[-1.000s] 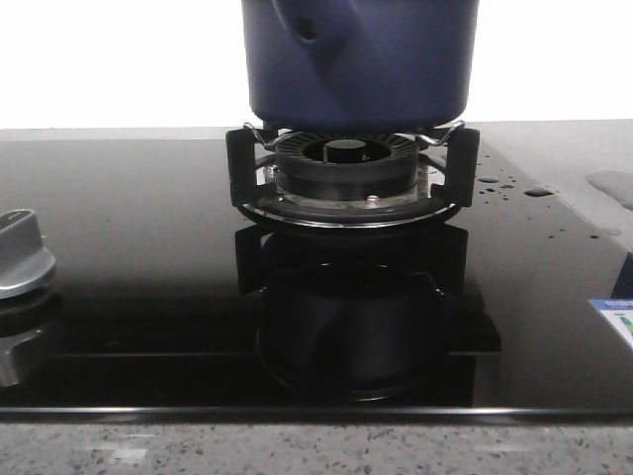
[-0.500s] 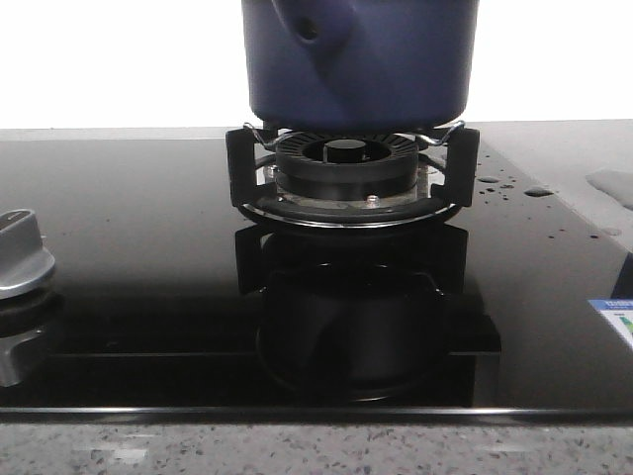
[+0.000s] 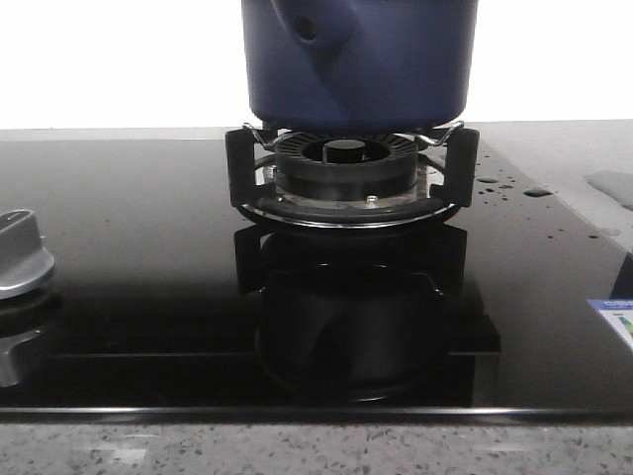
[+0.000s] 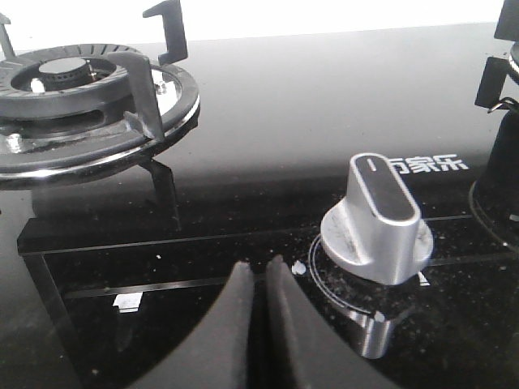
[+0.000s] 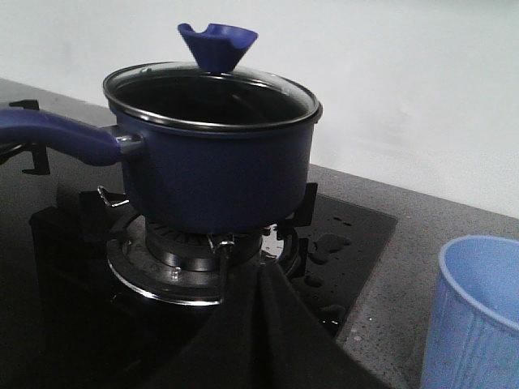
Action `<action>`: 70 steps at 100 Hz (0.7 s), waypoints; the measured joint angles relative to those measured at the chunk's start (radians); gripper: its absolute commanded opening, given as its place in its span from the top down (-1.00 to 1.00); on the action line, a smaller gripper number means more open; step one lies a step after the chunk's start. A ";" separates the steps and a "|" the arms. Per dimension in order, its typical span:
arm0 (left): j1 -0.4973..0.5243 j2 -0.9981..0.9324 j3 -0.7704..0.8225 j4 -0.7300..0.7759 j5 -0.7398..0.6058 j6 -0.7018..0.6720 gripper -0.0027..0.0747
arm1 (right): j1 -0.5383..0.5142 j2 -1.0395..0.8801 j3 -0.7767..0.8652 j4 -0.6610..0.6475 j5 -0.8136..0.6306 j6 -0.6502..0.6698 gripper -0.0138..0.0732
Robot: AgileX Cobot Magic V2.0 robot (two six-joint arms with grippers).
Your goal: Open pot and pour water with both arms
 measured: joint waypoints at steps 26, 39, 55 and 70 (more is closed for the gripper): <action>0.000 0.000 0.000 0.000 0.000 0.000 0.98 | 0.001 -0.002 0.085 0.899 0.109 -0.995 0.83; 0.000 0.000 0.000 0.000 0.000 0.000 0.98 | 0.000 -0.049 0.118 1.260 0.325 -1.288 0.83; 0.000 0.000 0.000 0.000 0.000 0.000 0.98 | 0.000 -0.160 0.174 1.401 0.597 -1.362 0.83; 0.000 0.000 0.000 0.000 0.000 0.000 0.98 | -0.002 -0.263 0.257 1.431 0.657 -1.375 0.83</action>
